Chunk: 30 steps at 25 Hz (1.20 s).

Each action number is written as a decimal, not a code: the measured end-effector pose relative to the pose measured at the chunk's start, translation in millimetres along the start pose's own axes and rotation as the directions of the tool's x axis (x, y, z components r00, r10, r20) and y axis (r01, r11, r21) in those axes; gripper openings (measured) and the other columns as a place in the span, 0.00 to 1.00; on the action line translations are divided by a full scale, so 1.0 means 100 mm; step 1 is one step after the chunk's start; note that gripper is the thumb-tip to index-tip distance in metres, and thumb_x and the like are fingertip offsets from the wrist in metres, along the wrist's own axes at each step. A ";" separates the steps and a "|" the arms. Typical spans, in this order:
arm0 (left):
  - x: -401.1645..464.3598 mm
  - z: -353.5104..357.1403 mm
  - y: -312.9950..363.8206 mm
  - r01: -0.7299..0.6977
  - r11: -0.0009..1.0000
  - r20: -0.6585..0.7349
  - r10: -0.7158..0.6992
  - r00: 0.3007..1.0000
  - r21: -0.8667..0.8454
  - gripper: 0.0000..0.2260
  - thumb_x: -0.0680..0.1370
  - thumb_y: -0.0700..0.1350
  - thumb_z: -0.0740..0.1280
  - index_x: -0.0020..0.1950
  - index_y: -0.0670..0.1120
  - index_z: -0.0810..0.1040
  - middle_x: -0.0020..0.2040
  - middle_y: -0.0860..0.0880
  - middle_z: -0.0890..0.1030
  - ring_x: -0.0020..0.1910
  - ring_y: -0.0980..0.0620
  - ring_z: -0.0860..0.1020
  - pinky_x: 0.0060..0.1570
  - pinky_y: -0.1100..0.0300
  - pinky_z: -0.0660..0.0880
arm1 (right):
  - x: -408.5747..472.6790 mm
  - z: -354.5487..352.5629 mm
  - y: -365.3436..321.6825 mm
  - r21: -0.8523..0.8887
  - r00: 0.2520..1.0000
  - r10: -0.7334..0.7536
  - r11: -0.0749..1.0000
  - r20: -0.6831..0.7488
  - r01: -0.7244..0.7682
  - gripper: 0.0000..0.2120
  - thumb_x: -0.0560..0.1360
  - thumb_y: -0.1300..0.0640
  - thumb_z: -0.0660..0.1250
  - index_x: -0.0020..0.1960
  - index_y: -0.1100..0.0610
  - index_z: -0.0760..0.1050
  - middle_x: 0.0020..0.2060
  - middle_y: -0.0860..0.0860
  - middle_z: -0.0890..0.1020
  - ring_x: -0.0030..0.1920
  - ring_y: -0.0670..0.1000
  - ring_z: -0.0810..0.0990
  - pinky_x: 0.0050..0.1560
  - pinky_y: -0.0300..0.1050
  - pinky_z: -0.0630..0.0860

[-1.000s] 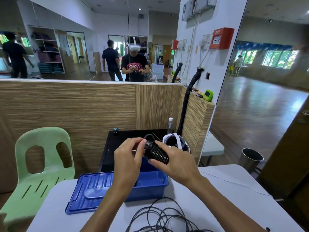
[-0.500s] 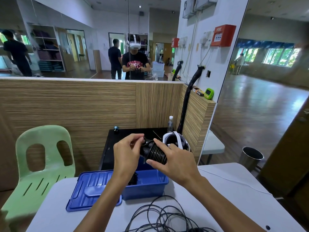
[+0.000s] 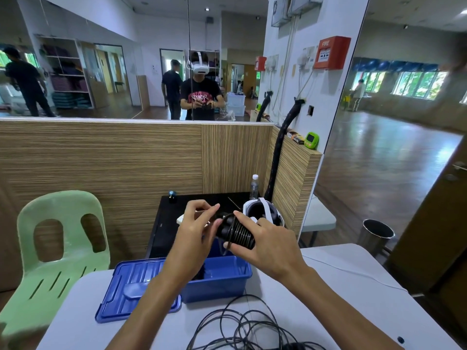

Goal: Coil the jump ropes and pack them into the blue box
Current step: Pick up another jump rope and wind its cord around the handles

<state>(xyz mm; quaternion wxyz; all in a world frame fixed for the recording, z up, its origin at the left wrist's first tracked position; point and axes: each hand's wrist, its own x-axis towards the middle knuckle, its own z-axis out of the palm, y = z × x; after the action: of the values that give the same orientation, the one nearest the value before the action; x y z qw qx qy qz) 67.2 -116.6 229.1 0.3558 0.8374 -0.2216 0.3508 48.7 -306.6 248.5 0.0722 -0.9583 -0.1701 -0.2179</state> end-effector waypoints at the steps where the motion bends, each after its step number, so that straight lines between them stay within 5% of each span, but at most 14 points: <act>1: 0.00 -0.05 -0.05 -0.039 0.999 0.074 0.039 0.997 0.001 0.15 0.77 0.42 0.66 0.63 0.42 0.78 0.56 0.49 0.74 0.50 0.59 0.74 0.52 0.73 0.72 | -0.01 -0.01 0.04 -0.001 1.000 0.003 1.000 0.001 -0.003 0.39 0.70 0.23 0.47 0.77 0.38 0.55 0.49 0.49 0.80 0.45 0.50 0.80 0.40 0.44 0.76; 4: 0.04 -0.18 -0.13 -0.021 0.998 0.185 0.033 0.982 -0.067 0.11 0.78 0.45 0.65 0.58 0.46 0.82 0.52 0.52 0.80 0.49 0.59 0.78 0.50 0.71 0.73 | -0.02 -0.04 0.08 0.006 1.000 -0.009 1.000 -0.010 0.009 0.41 0.69 0.22 0.44 0.77 0.38 0.56 0.47 0.49 0.79 0.43 0.49 0.79 0.38 0.42 0.74; 6: 0.11 -0.19 -0.21 0.252 0.921 0.181 -0.205 0.962 -0.296 0.08 0.78 0.43 0.66 0.53 0.45 0.83 0.49 0.49 0.82 0.48 0.54 0.82 0.48 0.65 0.78 | -0.02 -0.05 0.04 0.015 0.998 -0.046 0.999 -0.040 0.047 0.38 0.70 0.23 0.47 0.76 0.39 0.59 0.43 0.48 0.79 0.40 0.49 0.78 0.34 0.40 0.71; 8: 0.16 -0.15 -0.37 0.553 0.692 0.358 -0.425 0.831 -0.463 0.07 0.80 0.42 0.64 0.50 0.43 0.82 0.48 0.42 0.83 0.49 0.48 0.83 0.47 0.59 0.80 | -0.02 -0.07 -0.01 0.046 0.990 -0.092 0.994 -0.108 0.098 0.36 0.71 0.24 0.51 0.75 0.39 0.61 0.39 0.47 0.78 0.35 0.49 0.77 0.30 0.40 0.71; 10: 0.12 -0.10 -0.56 0.717 0.597 0.526 -0.505 0.684 -0.359 0.09 0.81 0.41 0.61 0.49 0.39 0.80 0.48 0.36 0.83 0.46 0.44 0.84 0.43 0.57 0.81 | -0.02 -0.12 -0.05 0.085 0.980 -0.133 0.985 -0.149 0.147 0.35 0.72 0.25 0.52 0.74 0.40 0.61 0.38 0.47 0.76 0.33 0.48 0.76 0.28 0.42 0.73; 13: 0.04 -0.01 -0.73 0.792 0.600 0.606 -0.589 0.535 -0.116 0.11 0.82 0.40 0.60 0.48 0.37 0.80 0.46 0.37 0.83 0.38 0.50 0.82 0.41 0.55 0.81 | -0.02 -0.18 -0.08 0.092 0.970 -0.179 0.976 -0.161 0.196 0.35 0.72 0.24 0.52 0.74 0.40 0.62 0.37 0.47 0.76 0.32 0.48 0.75 0.28 0.42 0.74; 15: 0.03 0.00 -0.74 0.760 0.647 0.567 -0.605 0.559 -0.058 0.10 0.81 0.46 0.63 0.54 0.44 0.82 0.50 0.46 0.84 0.48 0.53 0.82 0.54 0.52 0.79 | -0.03 -0.17 -0.06 0.084 0.978 -0.163 0.981 -0.129 0.174 0.35 0.72 0.24 0.53 0.74 0.39 0.62 0.38 0.47 0.77 0.33 0.49 0.76 0.29 0.43 0.74; 18: 0.02 -0.10 -0.35 0.669 0.707 0.301 -0.602 0.739 -0.229 0.12 0.82 0.48 0.60 0.61 0.50 0.79 0.56 0.54 0.81 0.59 0.56 0.77 0.59 0.60 0.71 | -0.06 -0.07 0.01 0.038 0.988 -0.123 0.991 -0.094 0.127 0.34 0.72 0.25 0.56 0.73 0.39 0.64 0.36 0.46 0.77 0.32 0.48 0.76 0.27 0.40 0.70; 21: -0.15 -0.08 0.22 0.696 0.497 0.362 -0.610 0.705 -0.519 0.18 0.81 0.60 0.55 0.57 0.53 0.79 0.50 0.53 0.85 0.53 0.55 0.82 0.60 0.54 0.72 | -0.06 0.03 0.06 0.024 0.994 -0.083 0.996 -0.071 0.085 0.34 0.71 0.25 0.56 0.73 0.39 0.65 0.36 0.46 0.77 0.33 0.48 0.77 0.28 0.41 0.71; 23: -0.26 0.01 0.43 0.739 0.409 0.433 -0.618 0.656 -0.535 0.23 0.75 0.69 0.57 0.61 0.56 0.73 0.48 0.52 0.85 0.49 0.53 0.83 0.59 0.49 0.74 | -0.04 0.07 0.05 0.003 0.995 -0.069 0.998 -0.073 0.070 0.35 0.71 0.24 0.54 0.73 0.39 0.64 0.37 0.47 0.77 0.34 0.49 0.78 0.29 0.41 0.70; 26: -0.33 0.06 0.61 0.720 0.528 0.391 -0.609 0.690 -0.449 0.23 0.73 0.66 0.62 0.63 0.59 0.61 0.38 0.51 0.83 0.40 0.54 0.82 0.44 0.64 0.76 | -0.02 0.08 0.05 -0.006 0.997 -0.044 0.999 -0.059 0.044 0.38 0.69 0.23 0.48 0.74 0.38 0.62 0.39 0.47 0.78 0.36 0.49 0.79 0.30 0.40 0.65; 30: -0.37 0.10 0.54 0.661 0.583 0.317 -0.588 0.745 -0.473 0.14 0.77 0.57 0.60 0.55 0.48 0.74 0.31 0.55 0.75 0.31 0.57 0.73 0.34 0.59 0.70 | -0.01 0.08 0.12 0.067 0.999 0.015 0.998 -0.046 -0.012 0.38 0.69 0.22 0.46 0.75 0.36 0.57 0.43 0.47 0.78 0.41 0.49 0.80 0.36 0.43 0.76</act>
<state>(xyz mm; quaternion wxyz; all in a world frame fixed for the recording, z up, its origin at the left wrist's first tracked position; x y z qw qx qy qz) 13.9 -154.9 220.4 0.6690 0.7395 -0.0267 0.0690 55.4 -315.9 240.3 0.1095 -0.9512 -0.1690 -0.2339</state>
